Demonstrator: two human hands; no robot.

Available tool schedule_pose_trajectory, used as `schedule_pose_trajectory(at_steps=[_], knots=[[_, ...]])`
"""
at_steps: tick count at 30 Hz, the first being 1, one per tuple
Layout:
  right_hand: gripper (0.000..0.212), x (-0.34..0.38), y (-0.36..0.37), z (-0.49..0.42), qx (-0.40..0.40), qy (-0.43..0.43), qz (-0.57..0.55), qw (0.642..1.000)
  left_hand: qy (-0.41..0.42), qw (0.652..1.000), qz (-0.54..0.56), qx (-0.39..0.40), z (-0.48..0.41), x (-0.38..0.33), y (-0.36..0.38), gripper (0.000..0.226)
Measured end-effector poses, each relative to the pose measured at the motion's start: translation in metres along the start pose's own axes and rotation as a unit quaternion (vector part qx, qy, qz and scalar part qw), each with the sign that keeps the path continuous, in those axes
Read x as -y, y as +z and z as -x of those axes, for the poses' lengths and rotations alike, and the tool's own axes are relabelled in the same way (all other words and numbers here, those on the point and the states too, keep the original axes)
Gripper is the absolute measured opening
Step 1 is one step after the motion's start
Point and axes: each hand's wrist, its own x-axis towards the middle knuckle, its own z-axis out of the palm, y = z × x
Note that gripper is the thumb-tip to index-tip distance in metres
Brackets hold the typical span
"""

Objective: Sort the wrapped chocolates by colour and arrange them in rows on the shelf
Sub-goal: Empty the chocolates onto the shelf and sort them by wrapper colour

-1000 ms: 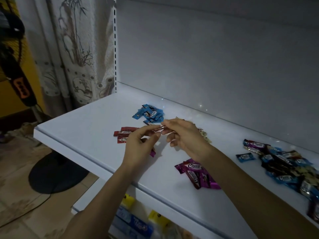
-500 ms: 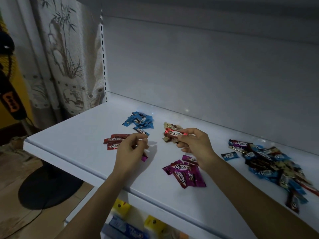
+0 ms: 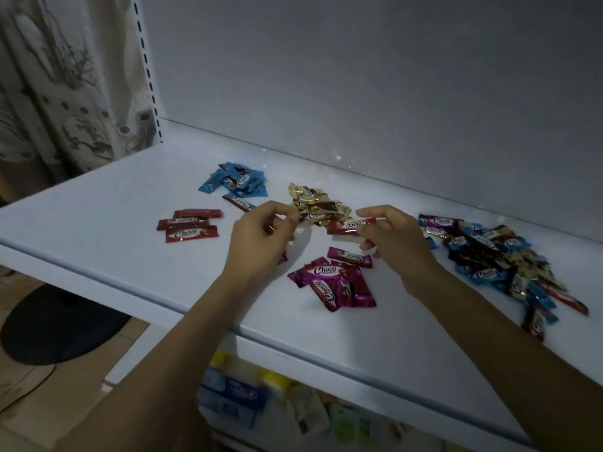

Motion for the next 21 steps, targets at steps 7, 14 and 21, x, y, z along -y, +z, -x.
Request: schedule_pose_trajectory(at_steps=[7, 14, 21], knots=[[0.020, -0.009, 0.005, 0.008, -0.012, 0.007, 0.004, 1.000, -0.019, 0.998, 0.049, -0.032, -0.002, -0.006, -0.004, 0.014], [0.023, -0.008, 0.006, 0.010, 0.005, -0.003, -0.030, 1.000, -0.006, 1.000, 0.021, -0.020, 0.002, -0.013, -0.007, 0.018], [0.021, 0.004, 0.018, 0.012, 0.065, -0.021, -0.086, 0.994, -0.106, 0.976, 0.151, -0.113, -0.003, -0.026, -0.022, 0.017]])
